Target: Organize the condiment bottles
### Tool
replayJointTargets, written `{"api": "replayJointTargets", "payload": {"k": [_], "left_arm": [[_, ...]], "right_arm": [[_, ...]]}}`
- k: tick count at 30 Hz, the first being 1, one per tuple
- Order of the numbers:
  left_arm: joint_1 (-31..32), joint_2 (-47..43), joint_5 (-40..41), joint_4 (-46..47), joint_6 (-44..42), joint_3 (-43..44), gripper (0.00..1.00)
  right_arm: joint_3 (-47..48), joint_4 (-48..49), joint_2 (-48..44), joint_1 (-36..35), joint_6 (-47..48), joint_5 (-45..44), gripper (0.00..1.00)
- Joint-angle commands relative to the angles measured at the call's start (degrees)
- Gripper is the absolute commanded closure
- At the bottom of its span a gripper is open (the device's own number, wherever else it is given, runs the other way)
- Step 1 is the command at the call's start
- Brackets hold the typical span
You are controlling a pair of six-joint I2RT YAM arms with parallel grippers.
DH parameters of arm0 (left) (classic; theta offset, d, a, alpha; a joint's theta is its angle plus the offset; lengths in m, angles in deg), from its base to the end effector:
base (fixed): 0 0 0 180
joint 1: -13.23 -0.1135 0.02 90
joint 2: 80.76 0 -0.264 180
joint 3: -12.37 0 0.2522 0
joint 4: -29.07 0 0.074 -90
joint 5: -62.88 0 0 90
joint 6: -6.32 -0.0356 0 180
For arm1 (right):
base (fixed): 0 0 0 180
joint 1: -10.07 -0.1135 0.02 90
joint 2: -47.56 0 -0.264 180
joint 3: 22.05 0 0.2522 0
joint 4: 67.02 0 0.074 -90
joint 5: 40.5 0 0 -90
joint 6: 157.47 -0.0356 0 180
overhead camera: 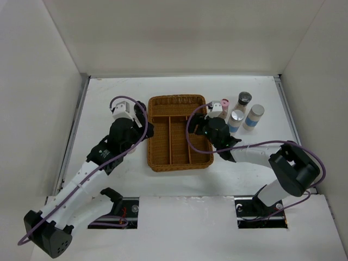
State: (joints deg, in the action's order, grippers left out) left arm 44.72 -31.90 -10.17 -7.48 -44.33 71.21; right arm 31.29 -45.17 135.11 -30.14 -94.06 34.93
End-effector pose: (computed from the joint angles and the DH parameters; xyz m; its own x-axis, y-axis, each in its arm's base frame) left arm 0.1686 -0.0911 0.3077 -0.4708 -0.4229 -0.7743 -0.0274 0.8842 -0.4663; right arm 0.2526 0.2018 0.2122 -0.3419 0.2783 -0.8976 -0.3178 0.8647 0.3891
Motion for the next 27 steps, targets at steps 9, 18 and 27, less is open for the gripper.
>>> {"api": "replayJointTargets", "payload": {"k": [9,18,27], "left_arm": [[-5.2,-6.0,3.3,0.2,-3.0,1.9,0.37],[-4.7,-6.2,18.8,-7.0,-7.9,2.1,0.27],[-3.2,-1.9,20.4,-6.5,-6.6,-1.0,0.16]], "right_arm": [[0.7,3.5,-2.9,-0.1,0.7,-0.1,0.83],[0.2,3.8,-4.3,-0.1,1.0,-0.4,0.77],[-0.6,6.6,-3.4,-0.1,0.6,0.1,0.37]]}}
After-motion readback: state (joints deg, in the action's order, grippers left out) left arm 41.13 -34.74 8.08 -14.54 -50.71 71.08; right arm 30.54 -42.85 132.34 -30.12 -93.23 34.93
